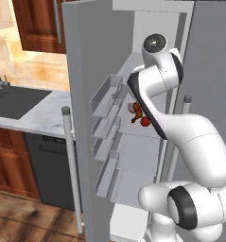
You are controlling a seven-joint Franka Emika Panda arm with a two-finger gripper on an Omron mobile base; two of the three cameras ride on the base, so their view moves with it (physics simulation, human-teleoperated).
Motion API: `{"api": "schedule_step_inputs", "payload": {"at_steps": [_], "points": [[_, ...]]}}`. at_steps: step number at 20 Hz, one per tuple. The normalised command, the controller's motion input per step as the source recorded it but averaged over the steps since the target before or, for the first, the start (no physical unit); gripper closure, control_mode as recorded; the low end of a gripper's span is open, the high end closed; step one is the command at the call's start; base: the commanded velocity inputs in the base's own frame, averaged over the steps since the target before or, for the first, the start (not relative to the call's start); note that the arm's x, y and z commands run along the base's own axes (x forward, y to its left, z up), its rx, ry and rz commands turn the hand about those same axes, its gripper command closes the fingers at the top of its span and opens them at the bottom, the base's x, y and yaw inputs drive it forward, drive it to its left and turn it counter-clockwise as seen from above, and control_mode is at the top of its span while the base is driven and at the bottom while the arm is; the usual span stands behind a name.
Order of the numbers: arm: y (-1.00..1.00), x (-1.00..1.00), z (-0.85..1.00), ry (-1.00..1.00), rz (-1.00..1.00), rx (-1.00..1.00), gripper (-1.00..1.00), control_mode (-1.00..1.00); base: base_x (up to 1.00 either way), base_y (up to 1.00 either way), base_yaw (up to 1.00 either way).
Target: Take the eggplant and chicken drumstick from the highest rack and move them to the second highest rack where the eggplant and bell pepper are located, to maximize freezer space. Close the freezer door after rearranging.
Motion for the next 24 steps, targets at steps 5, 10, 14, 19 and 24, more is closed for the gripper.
{"api": "schedule_step_inputs", "payload": {"at_steps": [5, 10, 14, 19, 24], "points": [[-0.01, 0.38, 0.01, 0.0, 0.0, 0.0, -1.0, -1.0, 0.0, 0.0, 0.0], [0.02, 0.38, 0.01, 0.24, 0.04, -0.16, -1.0, -1.0, 0.0, 0.0, 0.0], [0.02, 0.45, 0.0, 0.31, 0.21, -0.14, -1.0, -1.0, 0.0, 0.0, 0.0], [0.12, 0.47, -0.06, 0.24, 0.36, -0.01, -1.0, -1.0, 0.0, 0.0, 0.0], [0.13, 0.28, -0.24, 0.12, 0.5, 0.0, -1.0, -1.0, 0.0, 0.0, 0.0]]}}
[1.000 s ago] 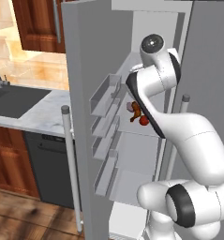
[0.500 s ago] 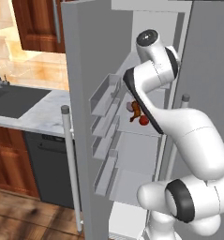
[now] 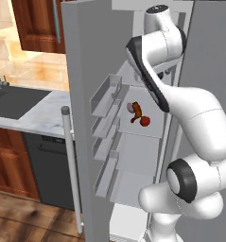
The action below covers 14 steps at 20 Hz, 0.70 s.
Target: Take the eggplant and chicken drumstick from the highest rack and move them to the second highest rack where the eggplant and bell pepper are located, to maximize freezer space. Close the freezer door after rearranging.
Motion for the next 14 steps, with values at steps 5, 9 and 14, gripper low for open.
{"api": "schedule_step_inputs", "payload": {"at_steps": [5, 9, 14], "points": [[0.11, -0.09, -0.58, -0.29, 0.48, -0.01, -1.0, -1.0, 0.0, 0.0, 0.0], [0.0, -0.12, -0.52, -0.36, 0.41, 0.0, -1.0, -1.0, 0.0, 0.0, 0.0], [-0.01, 0.21, 0.09, -0.16, 0.21, -0.03, -1.0, -1.0, 0.0, 0.0, 0.0]]}}
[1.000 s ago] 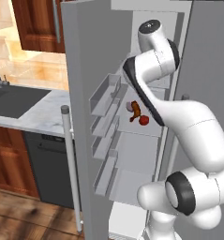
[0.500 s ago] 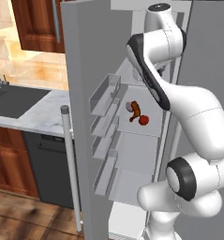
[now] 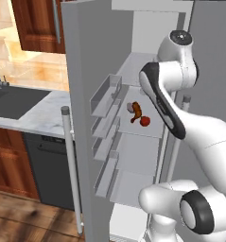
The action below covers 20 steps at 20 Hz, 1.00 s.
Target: Take the eggplant and chicken drumstick from the highest rack and move them to the second highest rack where the eggplant and bell pepper are located, to maximize freezer space. Close the freezer door after rearranging.
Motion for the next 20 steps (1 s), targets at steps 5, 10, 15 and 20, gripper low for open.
{"api": "schedule_step_inputs", "payload": {"at_steps": [5, 10, 15, 20], "points": [[-0.01, 0.32, 0.01, -0.05, 0.02, -0.14, -1.0, -1.0, 0.0, 0.0, 0.0], [-0.1, 0.31, 0.29, 0.0, 0.0, -0.07, -1.0, -1.0, 0.0, 0.0, 0.0], [-0.21, 0.15, 0.17, 0.0, -0.07, 0.0, -1.0, -1.0, 0.0, 0.0, 0.0], [-0.29, 0.02, 0.0, 0.0, -0.2, 0.0, -1.0, -1.0, 0.0, 0.0, 0.0]]}}
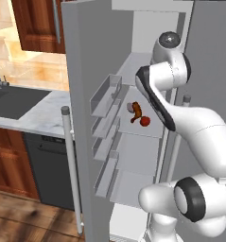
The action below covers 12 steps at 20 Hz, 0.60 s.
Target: Take the eggplant and chicken drumstick from the highest rack and move them to the second highest rack where the eggplant and bell pepper are located, to maximize freezer space. Close the freezer door after rearranging.
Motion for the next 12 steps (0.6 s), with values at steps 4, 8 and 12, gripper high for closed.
{"api": "schedule_step_inputs", "payload": {"at_steps": [4, 8, 12], "points": [[-0.16, 0.25, 0.0, 0.0, -0.04, 0.0, -1.0, -1.0, 0.0, 0.0, 0.0], [-0.15, 0.28, 0.0, 0.0, 0.0, 0.0, -1.0, -1.0, 0.0, 0.0, 0.0], [-0.26, 0.18, -0.01, 0.0, 0.0, 0.0, -1.0, -1.0, 0.0, 0.0, 0.0]]}}
